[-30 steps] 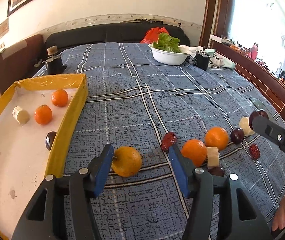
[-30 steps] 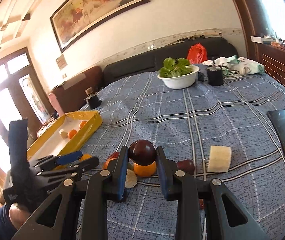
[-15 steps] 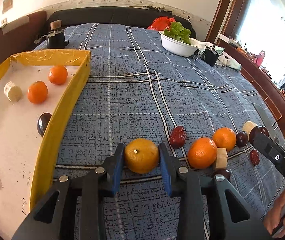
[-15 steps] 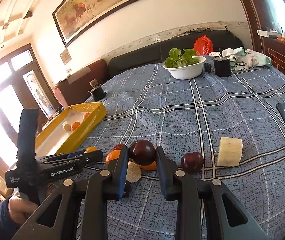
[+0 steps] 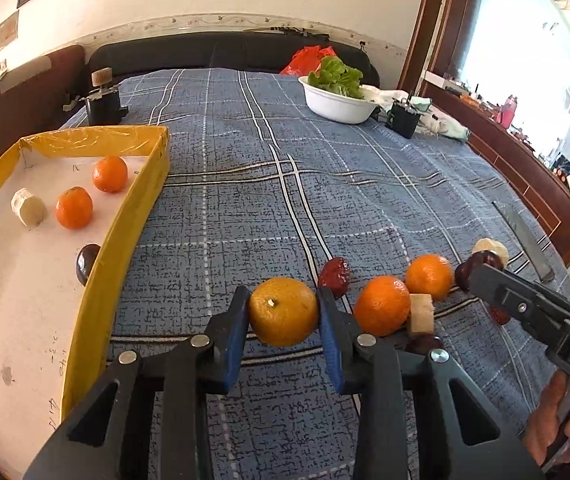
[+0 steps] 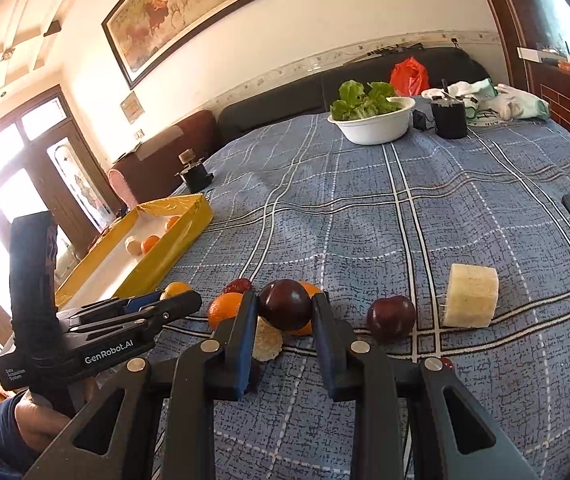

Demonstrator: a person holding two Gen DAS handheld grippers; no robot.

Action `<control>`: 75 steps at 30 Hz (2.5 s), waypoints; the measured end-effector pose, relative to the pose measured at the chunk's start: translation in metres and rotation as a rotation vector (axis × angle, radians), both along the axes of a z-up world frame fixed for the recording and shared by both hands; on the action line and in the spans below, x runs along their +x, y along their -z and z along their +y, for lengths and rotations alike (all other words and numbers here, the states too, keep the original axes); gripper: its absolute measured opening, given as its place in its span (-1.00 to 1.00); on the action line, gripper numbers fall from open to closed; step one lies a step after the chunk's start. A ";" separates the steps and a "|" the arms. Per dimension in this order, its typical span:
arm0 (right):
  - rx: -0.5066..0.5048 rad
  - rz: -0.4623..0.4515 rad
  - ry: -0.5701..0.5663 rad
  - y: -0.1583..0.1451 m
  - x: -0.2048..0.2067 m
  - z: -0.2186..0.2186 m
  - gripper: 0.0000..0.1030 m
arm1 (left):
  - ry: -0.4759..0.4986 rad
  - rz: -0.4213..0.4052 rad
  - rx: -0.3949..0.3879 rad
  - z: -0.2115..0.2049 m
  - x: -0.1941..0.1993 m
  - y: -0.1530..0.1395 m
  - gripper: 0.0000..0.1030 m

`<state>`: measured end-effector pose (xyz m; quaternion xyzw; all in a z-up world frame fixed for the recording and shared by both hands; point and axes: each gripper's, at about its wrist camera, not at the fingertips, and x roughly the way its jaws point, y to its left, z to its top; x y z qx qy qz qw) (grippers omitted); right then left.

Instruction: Organize fruits

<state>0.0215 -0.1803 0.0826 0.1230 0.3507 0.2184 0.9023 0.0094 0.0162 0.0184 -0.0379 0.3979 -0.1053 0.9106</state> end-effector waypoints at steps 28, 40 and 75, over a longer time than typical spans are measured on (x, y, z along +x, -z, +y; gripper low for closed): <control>0.019 0.106 -0.341 -0.044 0.000 0.169 -0.38 | -0.258 -0.006 -0.083 0.167 -0.042 -0.049 -0.37; -0.096 0.198 -0.375 -0.004 0.036 0.255 -0.38 | -0.311 0.047 -0.091 0.194 -0.037 -0.025 -0.37; -0.049 0.057 0.035 -0.024 0.022 0.010 0.03 | 0.165 0.023 -0.047 -0.006 -0.058 -0.041 0.39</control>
